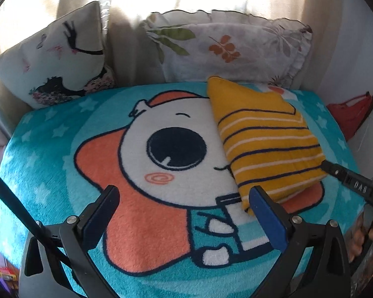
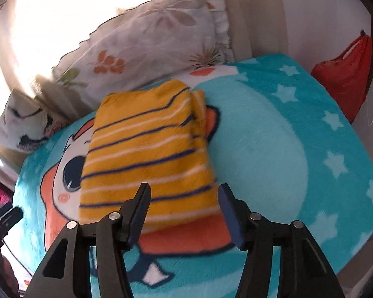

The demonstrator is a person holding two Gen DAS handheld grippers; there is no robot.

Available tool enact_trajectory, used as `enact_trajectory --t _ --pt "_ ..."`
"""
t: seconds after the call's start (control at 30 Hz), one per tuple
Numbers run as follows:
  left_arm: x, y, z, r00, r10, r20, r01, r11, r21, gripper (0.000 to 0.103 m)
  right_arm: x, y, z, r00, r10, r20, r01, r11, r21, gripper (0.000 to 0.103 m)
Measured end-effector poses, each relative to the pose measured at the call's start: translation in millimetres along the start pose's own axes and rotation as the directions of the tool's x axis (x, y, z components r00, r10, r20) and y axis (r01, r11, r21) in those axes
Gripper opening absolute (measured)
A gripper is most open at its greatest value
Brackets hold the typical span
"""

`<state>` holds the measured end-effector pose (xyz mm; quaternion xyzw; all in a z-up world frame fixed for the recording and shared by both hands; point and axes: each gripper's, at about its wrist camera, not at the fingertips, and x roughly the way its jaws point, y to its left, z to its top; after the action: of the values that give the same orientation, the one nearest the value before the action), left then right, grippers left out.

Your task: Fold small clothes

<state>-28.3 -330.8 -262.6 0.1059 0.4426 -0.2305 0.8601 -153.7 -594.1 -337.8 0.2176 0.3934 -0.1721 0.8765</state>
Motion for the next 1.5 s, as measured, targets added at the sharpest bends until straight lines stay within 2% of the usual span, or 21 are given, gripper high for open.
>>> enact_trajectory --t 0.13,0.3,0.63,0.9,1.27,1.5 --pt "2 -1 -2 1.000 -0.012 -0.009 0.012 0.999 0.032 0.103 4 28 -14 1.000 -0.006 -0.022 0.005 0.999 -0.039 0.061" --pt "5 11 -8 0.999 -0.021 -0.030 0.022 0.999 0.028 0.103 7 55 -23 1.000 -0.014 -0.026 0.012 0.996 -0.086 0.062" --pt "8 43 -19 0.997 -0.036 -0.070 0.035 0.999 -0.011 0.103 19 96 -32 0.999 -0.020 -0.037 0.016 0.994 -0.104 0.065" --pt "15 49 -22 0.995 -0.033 -0.096 0.031 0.999 -0.024 0.103 18 117 -42 0.999 -0.045 -0.018 0.041 0.986 -0.159 0.066" --pt "6 20 -21 0.996 -0.019 -0.083 0.016 0.999 -0.041 0.103 10 91 -34 0.999 -0.040 -0.002 0.039 0.986 -0.163 0.070" --pt "4 -29 -27 0.994 -0.019 -0.104 0.014 0.999 -0.051 0.103 2 52 -24 0.999 -0.038 -0.012 0.035 0.981 -0.192 0.070"
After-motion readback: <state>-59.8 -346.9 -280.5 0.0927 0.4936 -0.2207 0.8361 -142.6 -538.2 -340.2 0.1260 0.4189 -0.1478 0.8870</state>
